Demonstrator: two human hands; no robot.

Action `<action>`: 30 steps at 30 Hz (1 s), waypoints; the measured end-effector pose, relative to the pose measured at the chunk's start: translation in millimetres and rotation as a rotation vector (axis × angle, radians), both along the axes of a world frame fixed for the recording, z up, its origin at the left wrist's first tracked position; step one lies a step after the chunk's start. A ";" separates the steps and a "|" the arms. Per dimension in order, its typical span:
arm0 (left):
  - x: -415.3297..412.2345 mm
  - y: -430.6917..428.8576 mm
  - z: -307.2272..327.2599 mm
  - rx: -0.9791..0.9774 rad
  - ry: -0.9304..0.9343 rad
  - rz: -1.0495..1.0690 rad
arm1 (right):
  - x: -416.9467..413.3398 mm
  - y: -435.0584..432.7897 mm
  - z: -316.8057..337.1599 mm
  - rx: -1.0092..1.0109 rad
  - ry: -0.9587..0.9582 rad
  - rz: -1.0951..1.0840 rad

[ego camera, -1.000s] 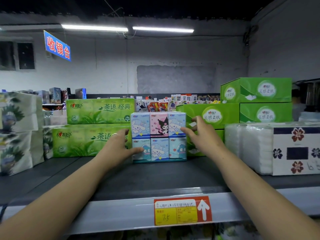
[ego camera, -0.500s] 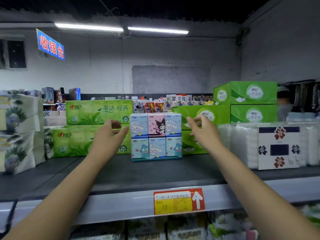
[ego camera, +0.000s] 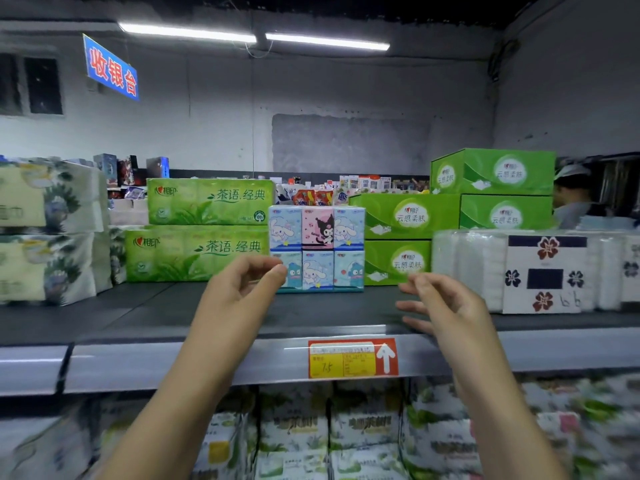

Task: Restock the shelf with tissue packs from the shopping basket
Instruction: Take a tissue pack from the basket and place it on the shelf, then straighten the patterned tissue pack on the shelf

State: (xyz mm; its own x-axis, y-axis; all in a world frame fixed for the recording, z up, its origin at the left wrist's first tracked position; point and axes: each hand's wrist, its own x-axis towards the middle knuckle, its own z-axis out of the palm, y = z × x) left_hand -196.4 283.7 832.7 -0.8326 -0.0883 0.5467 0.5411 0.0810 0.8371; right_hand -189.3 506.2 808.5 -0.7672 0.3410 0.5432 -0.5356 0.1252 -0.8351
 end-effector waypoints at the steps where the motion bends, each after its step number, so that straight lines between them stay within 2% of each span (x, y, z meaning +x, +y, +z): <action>1: 4.0 -0.1 -2.7 0.028 -0.007 -0.006 | 3.3 0.2 -3.0 -0.012 -0.007 -0.005; 10: 42.4 -5.0 -39.6 0.284 -0.101 -0.010 | 37.3 12.0 -26.8 -0.106 -0.103 0.001; 23: 66.2 8.5 -75.9 0.343 -0.238 0.059 | 50.2 13.7 -54.5 -0.078 -0.197 0.102; 30: 83.6 8.9 -90.2 0.386 -0.227 0.155 | 53.1 4.1 -73.2 -0.119 -0.237 0.270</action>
